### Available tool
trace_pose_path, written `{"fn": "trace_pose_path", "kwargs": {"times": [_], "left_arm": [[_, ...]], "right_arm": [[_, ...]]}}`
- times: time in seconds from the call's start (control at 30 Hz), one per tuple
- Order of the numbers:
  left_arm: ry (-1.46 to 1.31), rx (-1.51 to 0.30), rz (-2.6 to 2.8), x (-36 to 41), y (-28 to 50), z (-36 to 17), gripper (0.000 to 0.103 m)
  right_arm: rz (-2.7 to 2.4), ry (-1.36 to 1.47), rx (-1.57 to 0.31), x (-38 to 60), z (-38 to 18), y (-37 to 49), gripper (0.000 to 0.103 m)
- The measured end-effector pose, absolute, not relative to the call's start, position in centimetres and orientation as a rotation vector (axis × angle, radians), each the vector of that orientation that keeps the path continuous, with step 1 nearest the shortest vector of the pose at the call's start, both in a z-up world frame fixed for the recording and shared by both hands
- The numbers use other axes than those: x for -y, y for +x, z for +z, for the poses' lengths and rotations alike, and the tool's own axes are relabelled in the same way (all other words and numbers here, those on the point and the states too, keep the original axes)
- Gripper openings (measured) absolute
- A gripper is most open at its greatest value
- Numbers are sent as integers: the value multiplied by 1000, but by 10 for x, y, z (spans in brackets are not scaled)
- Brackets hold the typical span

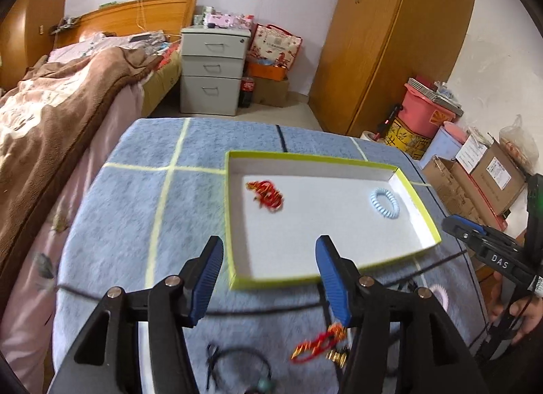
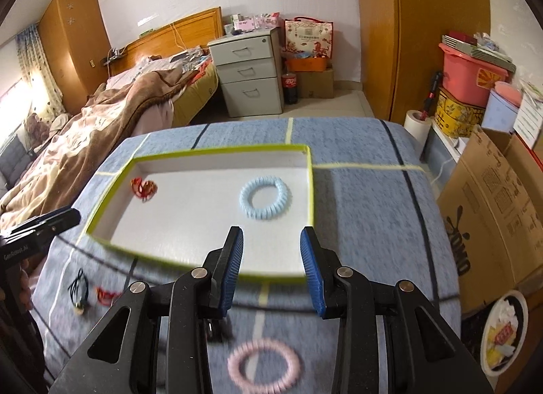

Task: Organize jewelry
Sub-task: 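Withdraw both tools from the box back toward the jewelry, then grasp the black hair tie with the left tool while the right tool grasps the pink coil tie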

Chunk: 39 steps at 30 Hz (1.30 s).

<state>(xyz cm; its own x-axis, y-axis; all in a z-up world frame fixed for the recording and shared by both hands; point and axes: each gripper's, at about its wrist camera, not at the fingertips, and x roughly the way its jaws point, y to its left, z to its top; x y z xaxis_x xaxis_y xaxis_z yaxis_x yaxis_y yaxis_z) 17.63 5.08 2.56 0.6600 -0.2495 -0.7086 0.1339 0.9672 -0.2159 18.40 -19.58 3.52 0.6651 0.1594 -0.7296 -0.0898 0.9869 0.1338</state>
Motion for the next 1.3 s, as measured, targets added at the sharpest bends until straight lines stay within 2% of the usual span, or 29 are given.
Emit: {"fn": "trace_pose_path", "kwargs": {"times": [0.47, 1.07, 1.2, 1.3], "left_arm": [[-208, -820, -170, -80, 114, 8, 59], [-265, -881, -142, -97, 86, -18, 59], [-218, -899, -167, -84, 84, -21, 59], [-194, -910, -192, -74, 83, -23, 59]], "right_arm": [[111, 60, -918, 209, 5, 130, 36], [67, 22, -974, 201, -16, 114, 36], [65, -10, -967, 195, -16, 112, 17], [65, 11, -965, 198, -17, 112, 12]]}}
